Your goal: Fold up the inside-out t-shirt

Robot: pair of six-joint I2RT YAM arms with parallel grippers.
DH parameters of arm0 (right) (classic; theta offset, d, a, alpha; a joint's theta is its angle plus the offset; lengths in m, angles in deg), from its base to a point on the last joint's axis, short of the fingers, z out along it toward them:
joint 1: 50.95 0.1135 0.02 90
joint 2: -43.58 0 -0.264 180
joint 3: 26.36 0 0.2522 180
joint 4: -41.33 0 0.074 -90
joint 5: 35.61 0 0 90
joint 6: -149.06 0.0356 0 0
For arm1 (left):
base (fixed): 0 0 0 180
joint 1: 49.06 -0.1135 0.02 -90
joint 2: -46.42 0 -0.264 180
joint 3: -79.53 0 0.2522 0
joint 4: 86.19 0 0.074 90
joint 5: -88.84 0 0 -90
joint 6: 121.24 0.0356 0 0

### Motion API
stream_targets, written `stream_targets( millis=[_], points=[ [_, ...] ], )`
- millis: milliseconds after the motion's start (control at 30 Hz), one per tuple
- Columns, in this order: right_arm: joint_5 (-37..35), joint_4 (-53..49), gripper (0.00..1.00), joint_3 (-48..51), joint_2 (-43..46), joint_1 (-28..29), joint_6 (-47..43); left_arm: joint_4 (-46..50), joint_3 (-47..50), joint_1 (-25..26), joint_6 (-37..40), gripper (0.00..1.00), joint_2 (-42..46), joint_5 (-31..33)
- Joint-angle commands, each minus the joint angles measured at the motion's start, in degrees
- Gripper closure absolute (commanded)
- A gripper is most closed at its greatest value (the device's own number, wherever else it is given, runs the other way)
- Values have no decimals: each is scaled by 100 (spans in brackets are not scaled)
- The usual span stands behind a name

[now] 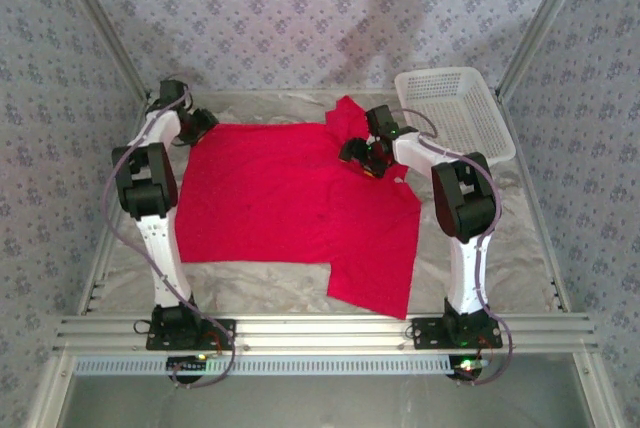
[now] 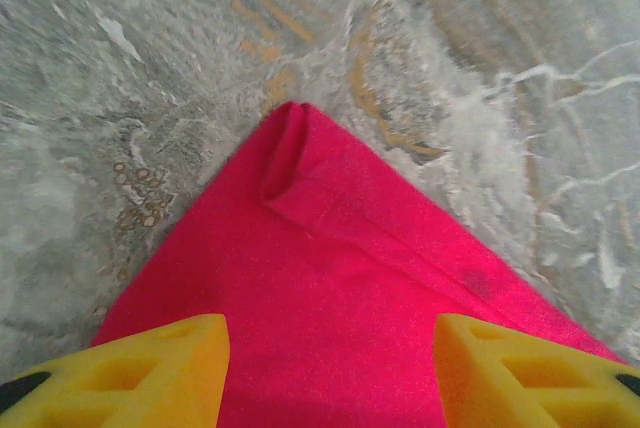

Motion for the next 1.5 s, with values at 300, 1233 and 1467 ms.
stream_targets(
  millis=[300,1233,1467],
  points=[
    [214,-281,21,-172,198,-84,-110,424,-1612,75,58,44,-983,19],
    [-185,-1407,20,-1152,163,22,-977,574,-963,365,69,45,643,451],
    [-660,-1379,20,-1736,-558,80,-999,-1820,3431,457,-849,44,2882,-256]
  ],
)
